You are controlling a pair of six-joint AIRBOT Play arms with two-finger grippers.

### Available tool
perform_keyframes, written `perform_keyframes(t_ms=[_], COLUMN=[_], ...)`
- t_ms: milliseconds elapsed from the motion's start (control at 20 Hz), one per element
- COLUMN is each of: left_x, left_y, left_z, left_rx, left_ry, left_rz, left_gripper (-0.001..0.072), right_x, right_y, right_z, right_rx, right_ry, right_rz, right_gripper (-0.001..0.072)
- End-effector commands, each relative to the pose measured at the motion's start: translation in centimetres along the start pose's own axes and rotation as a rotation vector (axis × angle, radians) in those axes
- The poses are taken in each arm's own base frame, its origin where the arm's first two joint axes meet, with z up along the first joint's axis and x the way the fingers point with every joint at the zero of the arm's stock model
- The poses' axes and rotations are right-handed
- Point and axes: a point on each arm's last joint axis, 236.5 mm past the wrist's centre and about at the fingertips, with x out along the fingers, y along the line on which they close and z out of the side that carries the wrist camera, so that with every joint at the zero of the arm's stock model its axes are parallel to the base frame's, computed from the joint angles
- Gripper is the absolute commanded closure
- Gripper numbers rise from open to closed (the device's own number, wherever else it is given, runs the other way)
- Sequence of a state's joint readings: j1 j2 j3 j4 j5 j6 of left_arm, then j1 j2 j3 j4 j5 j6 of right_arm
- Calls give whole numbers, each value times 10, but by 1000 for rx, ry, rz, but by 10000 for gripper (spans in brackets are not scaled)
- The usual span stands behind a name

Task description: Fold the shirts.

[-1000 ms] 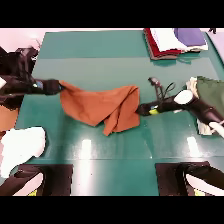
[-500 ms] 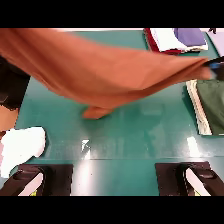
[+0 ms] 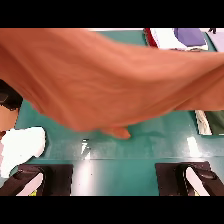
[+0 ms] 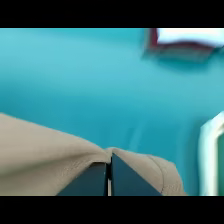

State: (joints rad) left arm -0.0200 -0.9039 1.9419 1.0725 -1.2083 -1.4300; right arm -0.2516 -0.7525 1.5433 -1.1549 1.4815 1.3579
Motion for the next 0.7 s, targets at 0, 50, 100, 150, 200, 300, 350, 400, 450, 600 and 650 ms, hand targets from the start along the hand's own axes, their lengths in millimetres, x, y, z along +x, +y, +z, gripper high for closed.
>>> perform_keyframes(t_ms=[0,50,100,150,200,300,350,400,450,600,650], left_x=[87,114,141,165,184,215,225,231,233,219,205], left_y=[49,64,79,93,105,123,130,136,140,154,158], left_z=[-90,-123,-160,-198,-233,-294,-316,-335,-346,-342,-336], left_rx=[-120,-147,-187,-231,-262,-304,-325,-342,-361,-386,-395], left_ry=[267,351,442,530,604,726,766,801,825,841,852], left_rz=[14,15,18,20,21,18,23,31,50,98,107], left_gripper=[687,687,686,686,686,685,685,684,651,163,164], right_x=[59,85,111,141,170,220,240,257,270,283,278], right_y=[5,1,-1,-4,-4,-5,-8,-12,-16,-31,-30], right_z=[-40,-59,-82,-106,-126,-155,-161,-164,-160,-137,-129], right_rx=[88,110,115,114,113,139,151,155,160,187,194], right_ry=[252,337,428,509,569,641,659,672,671,656,646], right_rz=[58,44,28,6,4,16,16,11,7,2,21], right_gripper=[694,694,694,694,694,694,693,692,680,304,304])
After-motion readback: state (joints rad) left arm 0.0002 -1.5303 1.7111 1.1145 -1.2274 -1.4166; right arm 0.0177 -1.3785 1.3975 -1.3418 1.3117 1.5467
